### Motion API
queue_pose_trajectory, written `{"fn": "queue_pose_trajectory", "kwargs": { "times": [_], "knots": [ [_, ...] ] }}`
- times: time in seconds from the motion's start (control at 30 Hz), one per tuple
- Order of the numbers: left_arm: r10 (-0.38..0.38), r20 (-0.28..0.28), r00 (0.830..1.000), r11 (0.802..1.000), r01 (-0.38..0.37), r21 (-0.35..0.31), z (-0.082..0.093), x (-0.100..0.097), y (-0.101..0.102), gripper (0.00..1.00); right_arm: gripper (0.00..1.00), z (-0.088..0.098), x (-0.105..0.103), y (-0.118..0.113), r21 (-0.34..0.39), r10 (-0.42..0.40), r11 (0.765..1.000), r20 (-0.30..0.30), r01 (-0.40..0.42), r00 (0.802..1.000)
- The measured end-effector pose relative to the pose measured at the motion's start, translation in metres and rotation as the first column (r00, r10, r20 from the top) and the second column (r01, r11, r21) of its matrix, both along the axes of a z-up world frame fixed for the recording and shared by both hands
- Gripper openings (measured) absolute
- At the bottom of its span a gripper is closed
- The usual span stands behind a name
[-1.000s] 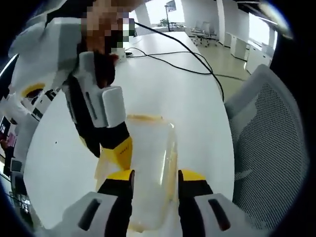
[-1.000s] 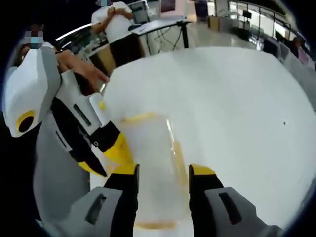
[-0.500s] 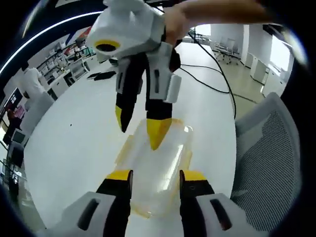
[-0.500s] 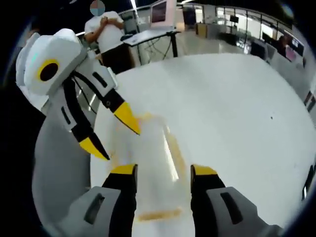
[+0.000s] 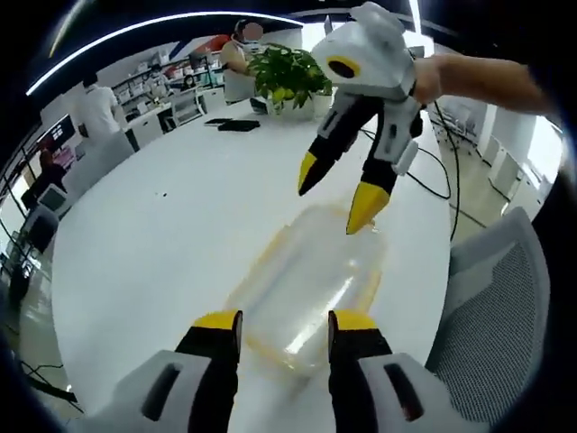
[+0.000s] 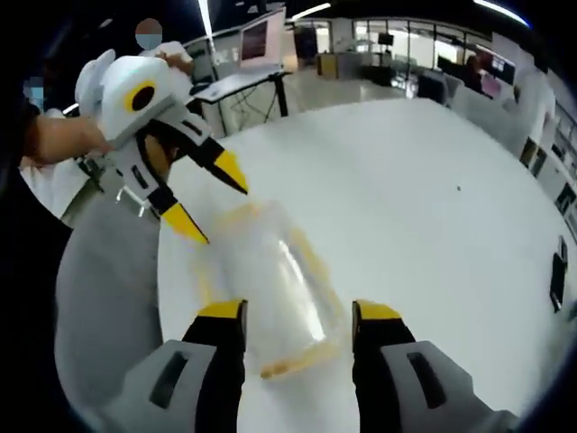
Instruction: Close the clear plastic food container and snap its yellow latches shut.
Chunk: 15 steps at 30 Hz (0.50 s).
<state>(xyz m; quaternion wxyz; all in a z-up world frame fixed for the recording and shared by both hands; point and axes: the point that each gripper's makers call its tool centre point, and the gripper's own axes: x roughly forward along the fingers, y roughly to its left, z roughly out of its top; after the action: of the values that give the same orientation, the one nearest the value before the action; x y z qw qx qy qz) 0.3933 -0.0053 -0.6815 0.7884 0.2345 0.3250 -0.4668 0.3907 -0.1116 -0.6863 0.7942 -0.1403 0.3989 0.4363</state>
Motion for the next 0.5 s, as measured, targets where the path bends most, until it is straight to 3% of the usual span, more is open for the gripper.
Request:
{"fn": "queue_pose_trajectory", "kwargs": {
  "times": [0.2, 0.5],
  "knots": [
    [0.042, -0.031, 0.999, 0.999, -0.042, -0.027, -0.004, -0.004, 0.009, 0.33, 0.44, 0.003, -0.015, -0.006, 0.028, -0.025, 0.999, 0.004, 0.025, 1.0],
    [0.058, -0.057, 0.997, 0.996, -0.062, -0.068, -0.008, -0.012, 0.016, 0.36, 0.47, -0.008, -0.037, -0.013, 0.031, -0.053, 0.998, 0.011, 0.053, 0.999]
  ]
}}
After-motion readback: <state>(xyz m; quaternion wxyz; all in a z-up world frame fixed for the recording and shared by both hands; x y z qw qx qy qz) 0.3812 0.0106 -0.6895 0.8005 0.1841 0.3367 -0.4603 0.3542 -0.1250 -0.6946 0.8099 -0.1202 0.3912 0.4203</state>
